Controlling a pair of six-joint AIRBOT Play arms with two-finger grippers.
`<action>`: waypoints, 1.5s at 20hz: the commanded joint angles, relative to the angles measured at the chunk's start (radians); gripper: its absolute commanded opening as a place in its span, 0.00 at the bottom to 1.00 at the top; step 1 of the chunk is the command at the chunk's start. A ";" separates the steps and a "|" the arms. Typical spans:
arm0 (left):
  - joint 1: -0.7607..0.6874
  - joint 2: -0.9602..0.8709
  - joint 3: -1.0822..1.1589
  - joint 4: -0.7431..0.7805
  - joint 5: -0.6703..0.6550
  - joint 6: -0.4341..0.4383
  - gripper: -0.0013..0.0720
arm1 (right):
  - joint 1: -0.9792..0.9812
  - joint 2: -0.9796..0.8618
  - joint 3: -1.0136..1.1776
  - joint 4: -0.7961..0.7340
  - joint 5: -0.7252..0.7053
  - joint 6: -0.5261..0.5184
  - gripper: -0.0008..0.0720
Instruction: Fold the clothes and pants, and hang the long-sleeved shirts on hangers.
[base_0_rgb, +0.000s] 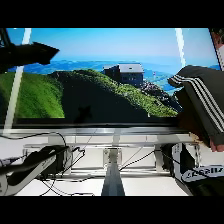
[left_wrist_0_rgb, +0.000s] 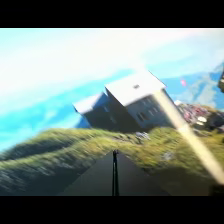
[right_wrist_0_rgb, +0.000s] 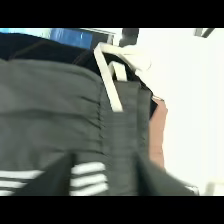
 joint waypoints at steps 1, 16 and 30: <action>0.001 0.130 0.026 0.198 0.145 0.090 0.02 | -0.002 -0.035 -0.001 0.166 -0.037 -0.020 0.28; 0.004 0.225 0.025 0.574 0.234 -0.502 0.03 | 0.888 -0.137 -0.001 0.359 -0.185 -0.523 0.04; 0.004 0.225 0.025 0.574 0.234 -0.502 0.03 | 0.889 -0.136 -0.001 0.381 -0.184 -0.522 0.04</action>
